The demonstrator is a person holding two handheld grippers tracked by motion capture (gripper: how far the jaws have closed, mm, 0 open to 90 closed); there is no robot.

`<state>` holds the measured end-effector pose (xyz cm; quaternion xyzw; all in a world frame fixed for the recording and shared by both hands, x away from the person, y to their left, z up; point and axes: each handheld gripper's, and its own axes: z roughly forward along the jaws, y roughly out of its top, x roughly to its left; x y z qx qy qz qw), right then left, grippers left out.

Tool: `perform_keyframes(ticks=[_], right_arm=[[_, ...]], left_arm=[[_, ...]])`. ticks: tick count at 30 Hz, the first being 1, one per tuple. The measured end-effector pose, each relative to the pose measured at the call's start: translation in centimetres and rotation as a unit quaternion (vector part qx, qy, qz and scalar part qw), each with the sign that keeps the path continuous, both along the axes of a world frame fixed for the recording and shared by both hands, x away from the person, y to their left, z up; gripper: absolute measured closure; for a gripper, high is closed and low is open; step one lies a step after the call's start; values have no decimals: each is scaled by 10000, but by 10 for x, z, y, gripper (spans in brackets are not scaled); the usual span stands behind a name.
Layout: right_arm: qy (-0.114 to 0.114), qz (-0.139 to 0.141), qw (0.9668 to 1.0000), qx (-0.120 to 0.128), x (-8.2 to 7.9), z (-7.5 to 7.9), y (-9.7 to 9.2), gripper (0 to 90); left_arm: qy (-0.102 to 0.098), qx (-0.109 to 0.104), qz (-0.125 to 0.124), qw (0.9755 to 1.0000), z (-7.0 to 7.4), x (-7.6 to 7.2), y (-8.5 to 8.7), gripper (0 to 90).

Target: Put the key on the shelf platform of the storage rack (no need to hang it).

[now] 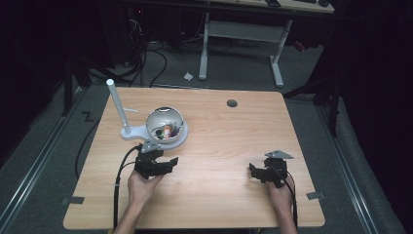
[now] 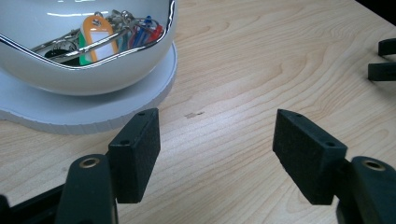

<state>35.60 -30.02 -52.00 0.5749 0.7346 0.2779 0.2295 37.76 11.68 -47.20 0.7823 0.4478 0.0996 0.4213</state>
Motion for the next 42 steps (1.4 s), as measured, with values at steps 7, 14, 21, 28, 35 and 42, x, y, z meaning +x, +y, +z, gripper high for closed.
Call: perform_keyframes(ticks=[7,14,21,28,35,42], right_arm=[[-1,0,10000,0,0,0,0,144],[-1,0,10000,0,0,0,0,144],[-1,1,10000,-1,0,0,0,144],[-1,0,10000,-1,0,0,0,144],[-2,0,10000,-1,0,0,0,144],[-1,-1,10000,-1,0,0,0,144]], left_arm=[[45,72,-41,10000,-5,3,-4,327],[43,162,-28,9999,-9,6,-7,331],[86,207,-36,9997,-15,9,-12,335],[103,266,-47,9996,-21,12,-17,338],[141,337,-51,9993,-27,14,-21,340],[174,375,-37,9991,-34,14,-23,342]])
